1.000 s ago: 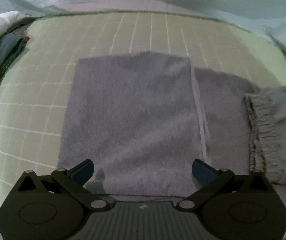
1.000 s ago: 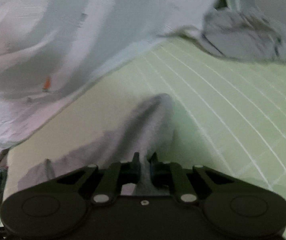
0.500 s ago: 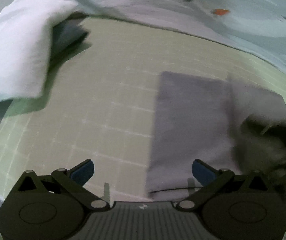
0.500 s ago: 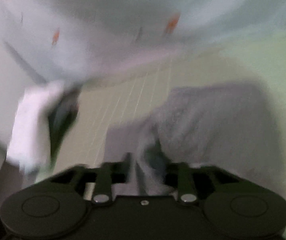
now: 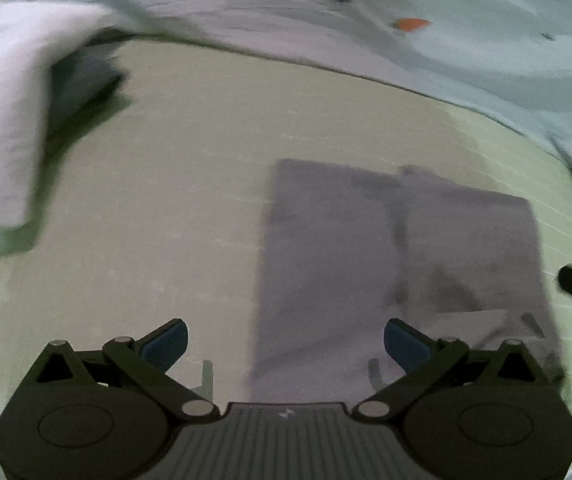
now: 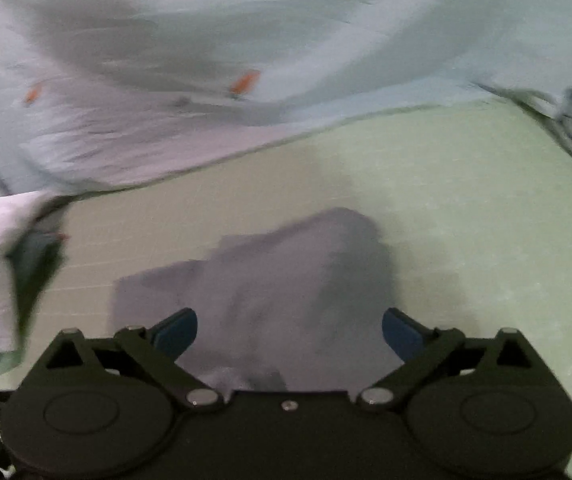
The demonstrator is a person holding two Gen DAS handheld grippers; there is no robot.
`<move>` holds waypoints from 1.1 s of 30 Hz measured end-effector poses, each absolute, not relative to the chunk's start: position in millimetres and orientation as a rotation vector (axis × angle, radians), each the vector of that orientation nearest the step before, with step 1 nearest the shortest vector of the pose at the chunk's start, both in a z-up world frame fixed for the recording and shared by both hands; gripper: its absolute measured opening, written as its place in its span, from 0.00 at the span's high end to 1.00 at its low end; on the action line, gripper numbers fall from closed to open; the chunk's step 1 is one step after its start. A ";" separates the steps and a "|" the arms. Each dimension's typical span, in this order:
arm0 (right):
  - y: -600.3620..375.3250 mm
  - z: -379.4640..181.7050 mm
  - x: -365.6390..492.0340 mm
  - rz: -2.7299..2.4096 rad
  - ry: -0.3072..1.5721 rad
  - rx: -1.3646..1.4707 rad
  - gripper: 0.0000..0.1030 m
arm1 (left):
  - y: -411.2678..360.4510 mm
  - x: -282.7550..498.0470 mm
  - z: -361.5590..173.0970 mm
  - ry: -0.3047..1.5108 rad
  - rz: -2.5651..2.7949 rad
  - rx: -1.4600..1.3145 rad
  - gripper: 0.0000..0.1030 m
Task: Fold clothes
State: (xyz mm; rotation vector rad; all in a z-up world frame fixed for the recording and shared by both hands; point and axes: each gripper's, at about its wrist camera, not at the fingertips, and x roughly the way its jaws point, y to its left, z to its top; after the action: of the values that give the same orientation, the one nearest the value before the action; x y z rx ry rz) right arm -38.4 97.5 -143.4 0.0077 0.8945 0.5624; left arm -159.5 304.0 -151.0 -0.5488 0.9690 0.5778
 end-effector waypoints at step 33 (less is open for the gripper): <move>100.6 -186.5 15.6 0.475 1.043 -0.033 0.03 | 275.3 -63.7 -127.9 0.910 0.318 -0.381 0.94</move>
State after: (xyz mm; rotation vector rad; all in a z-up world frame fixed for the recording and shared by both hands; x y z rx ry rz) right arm 15.6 100.6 -186.5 -0.0333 1.0430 0.4753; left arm -63.7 275.3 -127.9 -0.3810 0.9101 0.3179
